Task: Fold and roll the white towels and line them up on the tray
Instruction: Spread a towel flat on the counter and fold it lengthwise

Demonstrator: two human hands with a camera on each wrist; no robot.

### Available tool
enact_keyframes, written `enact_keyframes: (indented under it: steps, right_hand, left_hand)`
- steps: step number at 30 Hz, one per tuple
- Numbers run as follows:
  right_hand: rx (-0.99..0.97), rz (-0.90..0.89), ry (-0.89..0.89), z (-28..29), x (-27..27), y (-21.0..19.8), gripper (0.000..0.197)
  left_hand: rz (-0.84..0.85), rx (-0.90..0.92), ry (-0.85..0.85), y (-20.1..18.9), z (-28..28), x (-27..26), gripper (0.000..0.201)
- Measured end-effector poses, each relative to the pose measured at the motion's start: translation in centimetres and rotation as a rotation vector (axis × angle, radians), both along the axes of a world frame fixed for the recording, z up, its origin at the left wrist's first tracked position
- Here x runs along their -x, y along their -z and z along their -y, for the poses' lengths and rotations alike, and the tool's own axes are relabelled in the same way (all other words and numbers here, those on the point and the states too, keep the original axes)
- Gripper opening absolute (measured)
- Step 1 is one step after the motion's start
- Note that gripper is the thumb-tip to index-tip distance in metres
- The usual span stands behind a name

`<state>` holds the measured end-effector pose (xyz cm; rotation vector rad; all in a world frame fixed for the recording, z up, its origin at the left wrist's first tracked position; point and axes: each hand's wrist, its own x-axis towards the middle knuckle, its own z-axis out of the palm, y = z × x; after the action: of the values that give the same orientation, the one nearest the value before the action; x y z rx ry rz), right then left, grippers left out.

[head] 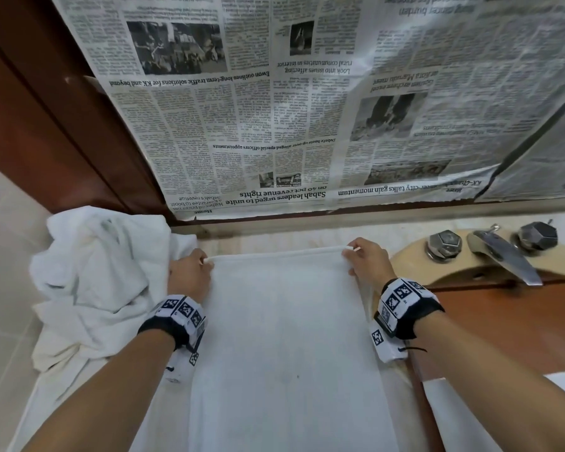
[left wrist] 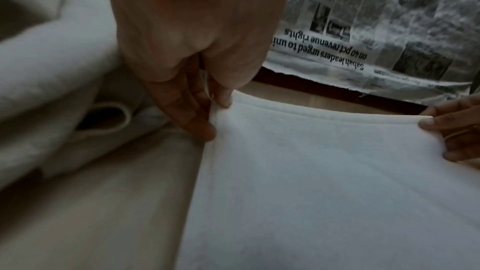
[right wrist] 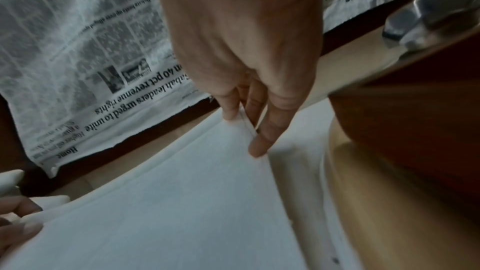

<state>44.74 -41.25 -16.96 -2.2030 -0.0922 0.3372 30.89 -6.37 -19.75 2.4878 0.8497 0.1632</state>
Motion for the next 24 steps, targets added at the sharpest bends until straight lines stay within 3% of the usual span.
enact_keyframes:
  steps: [3,6,10,12,14,16,19,24]
  right_hand:
    - [0.050,0.004,0.017,-0.5,-0.4,1.3,0.011]
    - [0.167,0.032,-0.047,-0.7,0.3,0.4,0.037]
    - [0.183,0.251,-0.184,-2.1,7.5,-0.6,0.047]
    - [0.231,0.263,-0.329,-3.6,12.4,0.6,0.059]
    - [0.409,0.251,-0.535,-4.7,16.0,2.6,0.071]
    - [0.531,0.272,-0.627,-4.7,17.4,4.0,0.068]
    - [0.637,0.250,-0.646,-2.9,16.3,5.2,0.071]
    - [0.733,0.137,-0.472,0.5,14.8,4.1,0.081]
  left_hand:
    - [0.003,0.011,0.005,1.1,-0.1,0.0,0.015]
    - [0.013,0.025,0.011,0.7,0.5,0.8,0.029]
    - [0.153,-0.036,0.129,0.3,6.0,5.0,0.044]
    - [0.076,0.038,0.258,0.5,10.3,7.4,0.056]
    - [-0.080,-0.001,0.373,1.3,13.7,8.8,0.069]
    - [-0.191,-0.083,0.421,1.9,15.3,9.6,0.071]
    - [-0.241,-0.155,0.381,2.6,13.8,10.6,0.065]
    - [-0.344,-0.132,0.171,2.6,9.5,12.5,0.075]
